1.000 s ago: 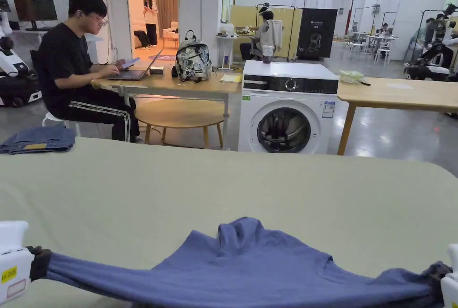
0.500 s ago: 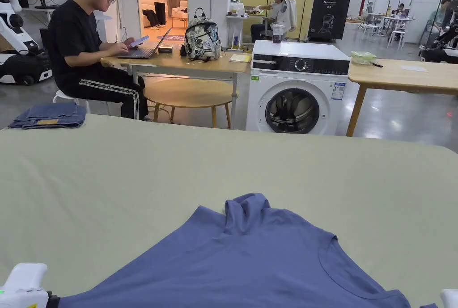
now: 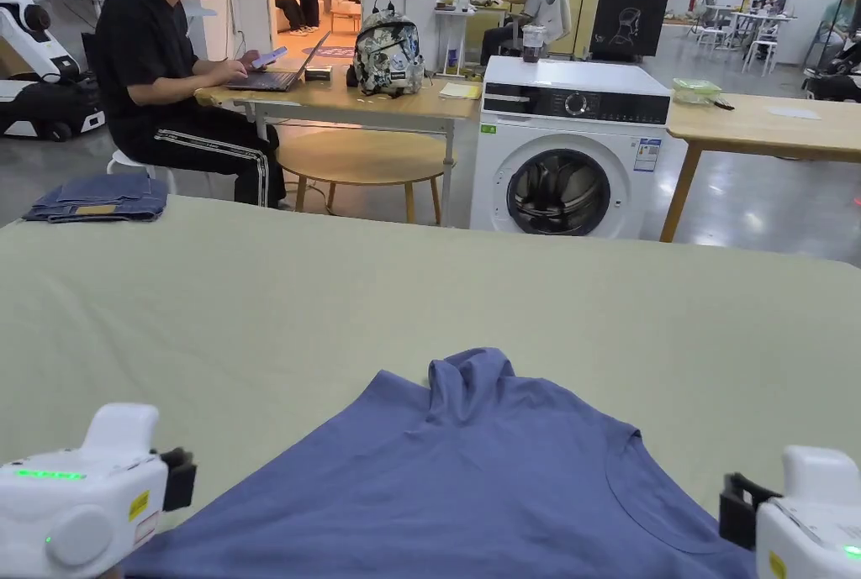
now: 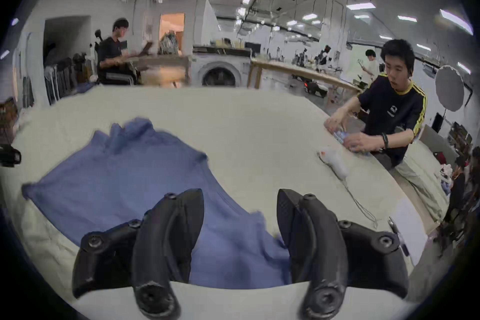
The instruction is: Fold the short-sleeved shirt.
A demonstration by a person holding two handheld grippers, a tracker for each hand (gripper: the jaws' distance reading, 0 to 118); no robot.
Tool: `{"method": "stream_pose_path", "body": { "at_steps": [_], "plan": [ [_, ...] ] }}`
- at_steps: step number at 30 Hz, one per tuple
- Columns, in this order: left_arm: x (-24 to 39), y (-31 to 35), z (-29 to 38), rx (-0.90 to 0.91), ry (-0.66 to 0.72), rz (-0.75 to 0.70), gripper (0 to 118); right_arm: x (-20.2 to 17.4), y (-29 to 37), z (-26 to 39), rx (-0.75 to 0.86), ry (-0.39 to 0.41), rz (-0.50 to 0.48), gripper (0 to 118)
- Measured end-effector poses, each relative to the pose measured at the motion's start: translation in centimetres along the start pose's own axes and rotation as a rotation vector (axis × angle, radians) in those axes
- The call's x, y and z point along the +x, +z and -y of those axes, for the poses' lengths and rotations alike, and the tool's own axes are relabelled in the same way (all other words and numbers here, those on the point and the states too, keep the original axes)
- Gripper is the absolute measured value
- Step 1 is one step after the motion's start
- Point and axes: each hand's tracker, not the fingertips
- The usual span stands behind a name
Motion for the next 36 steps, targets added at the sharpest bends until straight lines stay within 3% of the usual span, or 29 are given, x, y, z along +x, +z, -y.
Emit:
{"method": "stream_pose_path", "body": {
  "at_steps": [2, 3, 5, 8, 12, 21, 29, 36],
  "plan": [
    [2.0, 1.0, -1.4, 0.07, 0.005, 0.039, 28, -2.1, 0.8, -1.4, 0.057, -0.019, -0.046, 60],
    [2.8, 1.5, -1.9, 0.106, 0.004, 0.052, 28, -3.4, 1.6, -2.4, 0.086, -0.029, -0.063, 54],
    [4.7, 2.3, -3.0, 0.175, -0.004, 0.065, 26, -5.3, 2.4, -3.5, 0.14, -0.05, -0.088, 22],
    [7.2, 3.5, -3.9, 0.248, -0.014, 0.093, 9, -7.4, 1.7, -4.0, 0.204, -0.05, -0.096, 2],
    [9.3, 3.9, -4.7, 0.274, -0.009, 0.111, 0, -9.5, 2.1, -5.1, 0.225, -0.076, -0.131, 0],
    [10.4, 4.8, -4.1, 0.303, -0.059, 0.097, 0, -11.5, 1.1, -5.0, 0.244, -0.061, -0.142, 0],
    [4.5, 2.9, -2.9, 0.06, -0.015, 0.065, 0, -12.2, 0.1, -4.1, 0.172, -0.011, -0.166, 0],
    [-3.9, 0.9, -2.0, -0.139, 0.146, 0.065, 0, -12.7, -1.1, -2.9, 0.108, 0.007, -0.178, 0]
  ]
}}
